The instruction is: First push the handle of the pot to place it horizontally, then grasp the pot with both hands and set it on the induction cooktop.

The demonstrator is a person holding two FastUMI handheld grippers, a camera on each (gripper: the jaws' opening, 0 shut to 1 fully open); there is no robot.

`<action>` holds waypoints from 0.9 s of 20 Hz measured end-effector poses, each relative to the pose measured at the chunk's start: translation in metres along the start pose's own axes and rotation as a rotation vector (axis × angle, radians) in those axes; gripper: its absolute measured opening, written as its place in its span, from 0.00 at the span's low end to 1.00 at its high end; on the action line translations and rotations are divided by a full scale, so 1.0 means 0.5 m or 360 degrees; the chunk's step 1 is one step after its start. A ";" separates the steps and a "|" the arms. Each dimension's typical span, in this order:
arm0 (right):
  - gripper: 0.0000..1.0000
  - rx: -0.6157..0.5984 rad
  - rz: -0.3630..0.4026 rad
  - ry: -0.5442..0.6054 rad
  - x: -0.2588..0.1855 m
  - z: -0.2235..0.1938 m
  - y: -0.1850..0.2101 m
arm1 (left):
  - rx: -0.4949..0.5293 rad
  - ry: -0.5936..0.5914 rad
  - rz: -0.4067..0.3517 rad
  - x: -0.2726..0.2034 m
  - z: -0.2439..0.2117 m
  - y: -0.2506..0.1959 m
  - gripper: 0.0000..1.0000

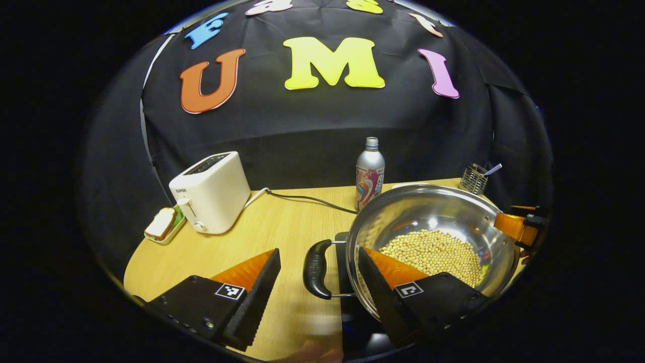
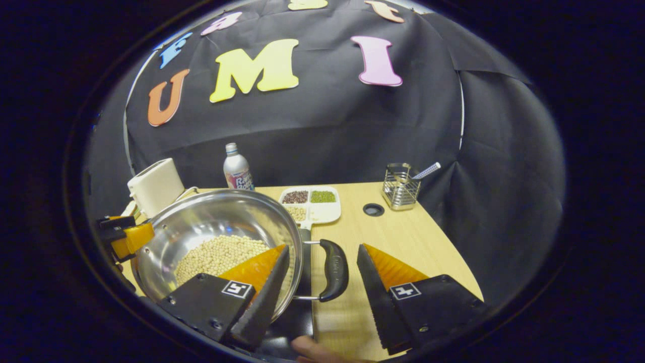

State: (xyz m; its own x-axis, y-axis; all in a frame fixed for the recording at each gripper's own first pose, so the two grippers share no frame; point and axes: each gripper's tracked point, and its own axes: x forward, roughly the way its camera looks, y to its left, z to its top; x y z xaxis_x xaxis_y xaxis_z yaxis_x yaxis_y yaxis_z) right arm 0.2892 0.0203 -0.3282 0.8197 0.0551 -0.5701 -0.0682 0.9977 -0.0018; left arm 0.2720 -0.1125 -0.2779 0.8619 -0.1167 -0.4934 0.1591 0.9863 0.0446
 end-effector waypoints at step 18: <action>0.98 0.0066 -0.0034 -0.0486 -0.393 0.067 -0.054 | -0.0072 -0.0326 0.0039 -0.355 0.046 -0.005 0.97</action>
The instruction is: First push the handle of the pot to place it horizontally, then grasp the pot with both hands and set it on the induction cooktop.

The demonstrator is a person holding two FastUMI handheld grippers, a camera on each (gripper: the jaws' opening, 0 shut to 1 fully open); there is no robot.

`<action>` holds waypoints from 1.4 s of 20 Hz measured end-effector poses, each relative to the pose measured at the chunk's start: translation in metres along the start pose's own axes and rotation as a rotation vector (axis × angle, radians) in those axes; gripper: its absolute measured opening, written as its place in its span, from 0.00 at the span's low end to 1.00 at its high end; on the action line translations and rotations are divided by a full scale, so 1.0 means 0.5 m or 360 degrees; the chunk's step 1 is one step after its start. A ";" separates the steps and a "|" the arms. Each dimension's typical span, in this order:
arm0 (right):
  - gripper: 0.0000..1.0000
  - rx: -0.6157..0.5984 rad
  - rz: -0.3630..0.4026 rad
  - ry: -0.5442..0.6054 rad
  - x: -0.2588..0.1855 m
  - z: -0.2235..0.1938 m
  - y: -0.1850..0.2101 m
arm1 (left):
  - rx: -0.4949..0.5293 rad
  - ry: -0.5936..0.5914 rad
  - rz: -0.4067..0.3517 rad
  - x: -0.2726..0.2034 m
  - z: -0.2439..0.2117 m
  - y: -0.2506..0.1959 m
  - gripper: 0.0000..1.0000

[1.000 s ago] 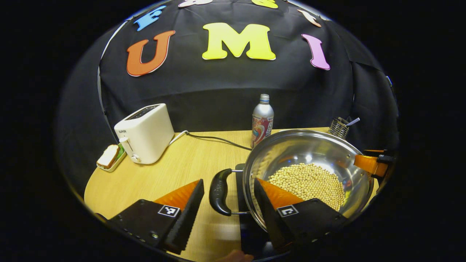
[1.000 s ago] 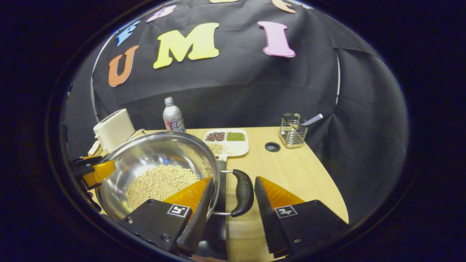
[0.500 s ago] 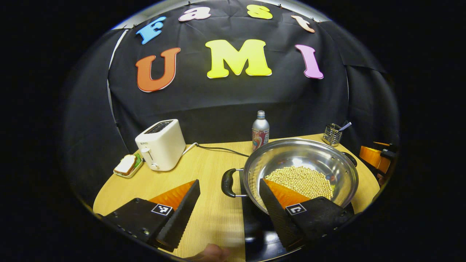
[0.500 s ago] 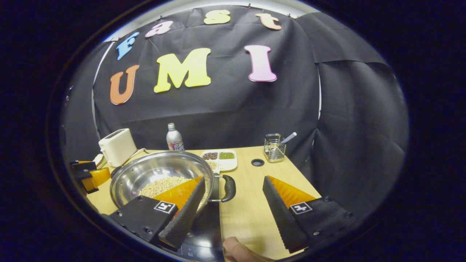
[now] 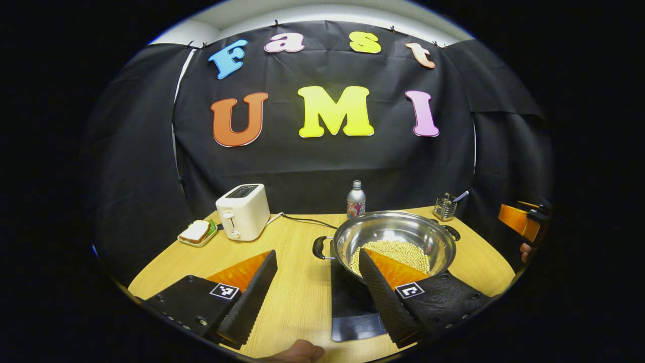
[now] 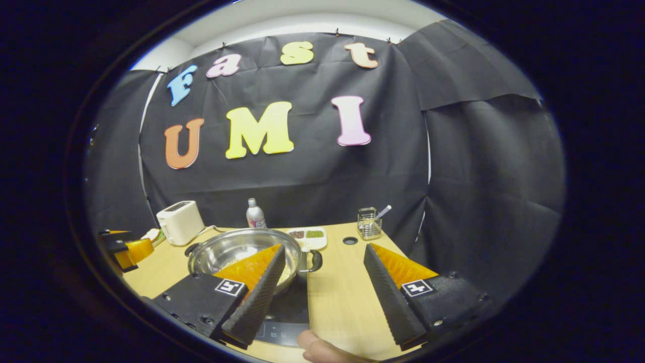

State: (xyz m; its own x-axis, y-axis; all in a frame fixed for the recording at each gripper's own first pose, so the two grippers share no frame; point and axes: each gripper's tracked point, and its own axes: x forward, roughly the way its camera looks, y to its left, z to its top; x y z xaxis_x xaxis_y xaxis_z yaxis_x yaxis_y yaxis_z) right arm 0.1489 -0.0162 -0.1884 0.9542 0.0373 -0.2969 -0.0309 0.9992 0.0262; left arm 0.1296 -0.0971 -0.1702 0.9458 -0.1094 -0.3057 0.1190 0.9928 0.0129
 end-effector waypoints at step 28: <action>0.98 -0.0013 0.0014 -0.0523 -0.411 0.203 -0.013 | -0.0024 -0.0633 0.0038 -0.368 0.185 0.052 0.96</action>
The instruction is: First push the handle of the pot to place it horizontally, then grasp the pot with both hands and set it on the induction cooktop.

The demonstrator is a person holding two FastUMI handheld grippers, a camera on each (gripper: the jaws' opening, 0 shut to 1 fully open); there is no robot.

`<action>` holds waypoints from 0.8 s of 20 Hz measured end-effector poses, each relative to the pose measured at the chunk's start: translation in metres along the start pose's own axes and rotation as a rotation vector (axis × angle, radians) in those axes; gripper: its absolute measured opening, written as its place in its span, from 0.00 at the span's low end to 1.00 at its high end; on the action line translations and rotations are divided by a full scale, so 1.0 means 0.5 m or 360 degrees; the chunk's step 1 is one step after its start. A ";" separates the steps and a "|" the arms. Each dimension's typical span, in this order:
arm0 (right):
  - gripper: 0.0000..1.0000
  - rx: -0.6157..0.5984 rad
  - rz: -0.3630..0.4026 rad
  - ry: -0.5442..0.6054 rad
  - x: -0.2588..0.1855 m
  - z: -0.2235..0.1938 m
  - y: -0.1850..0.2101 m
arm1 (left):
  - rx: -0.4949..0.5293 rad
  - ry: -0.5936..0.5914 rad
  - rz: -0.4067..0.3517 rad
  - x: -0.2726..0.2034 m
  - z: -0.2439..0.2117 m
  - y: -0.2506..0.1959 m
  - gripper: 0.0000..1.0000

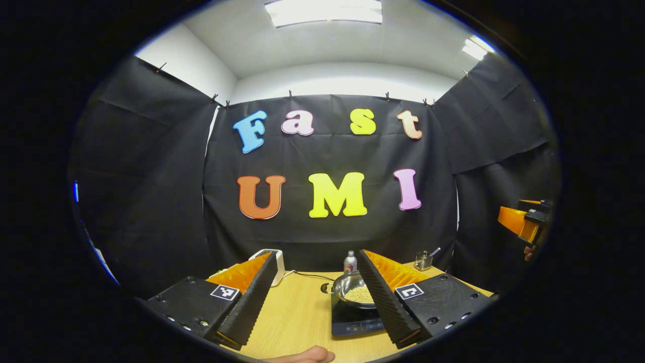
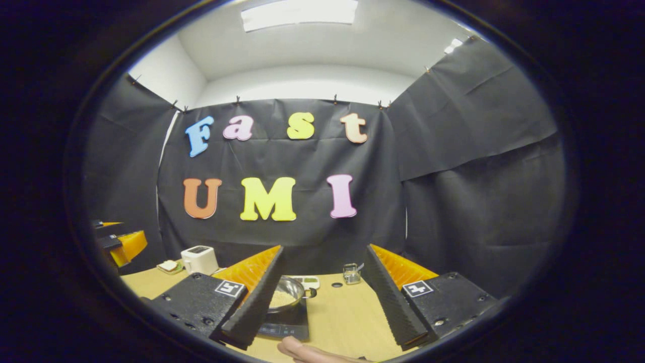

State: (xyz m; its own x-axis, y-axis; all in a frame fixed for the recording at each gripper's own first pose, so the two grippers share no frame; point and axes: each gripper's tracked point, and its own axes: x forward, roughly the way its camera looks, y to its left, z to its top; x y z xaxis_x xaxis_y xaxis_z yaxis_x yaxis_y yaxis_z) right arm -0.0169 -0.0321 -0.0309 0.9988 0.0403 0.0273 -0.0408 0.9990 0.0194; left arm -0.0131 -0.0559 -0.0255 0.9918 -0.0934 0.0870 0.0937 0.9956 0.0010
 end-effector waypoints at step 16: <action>0.97 0.0078 0.0068 -0.0004 0.043 -0.082 -0.017 | 0.0002 -0.0118 0.0097 0.024 -0.013 0.057 0.96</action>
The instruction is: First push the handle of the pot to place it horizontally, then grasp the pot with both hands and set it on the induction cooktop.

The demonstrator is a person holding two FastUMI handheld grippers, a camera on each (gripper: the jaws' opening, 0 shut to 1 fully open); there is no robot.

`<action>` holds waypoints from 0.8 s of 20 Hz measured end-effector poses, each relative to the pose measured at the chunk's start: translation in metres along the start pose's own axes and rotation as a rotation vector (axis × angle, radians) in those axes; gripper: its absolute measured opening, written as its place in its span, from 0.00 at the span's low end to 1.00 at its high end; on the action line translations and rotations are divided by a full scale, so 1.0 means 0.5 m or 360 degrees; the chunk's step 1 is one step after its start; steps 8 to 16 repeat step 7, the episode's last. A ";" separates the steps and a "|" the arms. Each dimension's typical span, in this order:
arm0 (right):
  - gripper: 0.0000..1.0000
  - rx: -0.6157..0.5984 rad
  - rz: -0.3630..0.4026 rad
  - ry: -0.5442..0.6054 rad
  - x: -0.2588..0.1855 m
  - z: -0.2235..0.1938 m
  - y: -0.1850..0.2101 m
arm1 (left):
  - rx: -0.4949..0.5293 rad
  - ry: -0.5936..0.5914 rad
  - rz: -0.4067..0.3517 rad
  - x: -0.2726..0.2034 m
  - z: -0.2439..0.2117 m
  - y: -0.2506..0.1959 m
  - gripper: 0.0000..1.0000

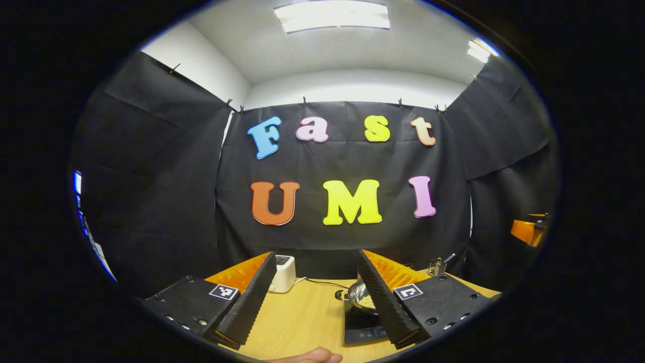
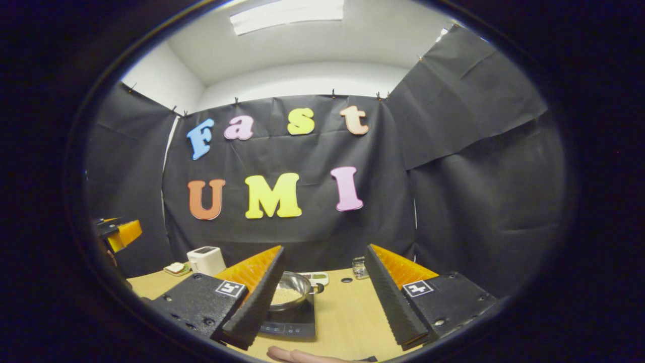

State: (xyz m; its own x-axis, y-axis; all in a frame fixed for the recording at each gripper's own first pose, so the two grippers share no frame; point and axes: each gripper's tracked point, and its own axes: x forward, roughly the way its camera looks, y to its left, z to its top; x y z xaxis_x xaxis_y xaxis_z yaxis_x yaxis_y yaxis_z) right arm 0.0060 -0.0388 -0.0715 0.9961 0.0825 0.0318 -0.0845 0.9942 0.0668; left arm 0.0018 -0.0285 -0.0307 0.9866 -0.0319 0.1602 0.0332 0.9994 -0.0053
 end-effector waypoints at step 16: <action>0.97 -0.0026 0.0013 0.0087 0.026 -0.055 -0.001 | 0.0032 0.0087 -0.0042 0.021 -0.048 -0.020 0.96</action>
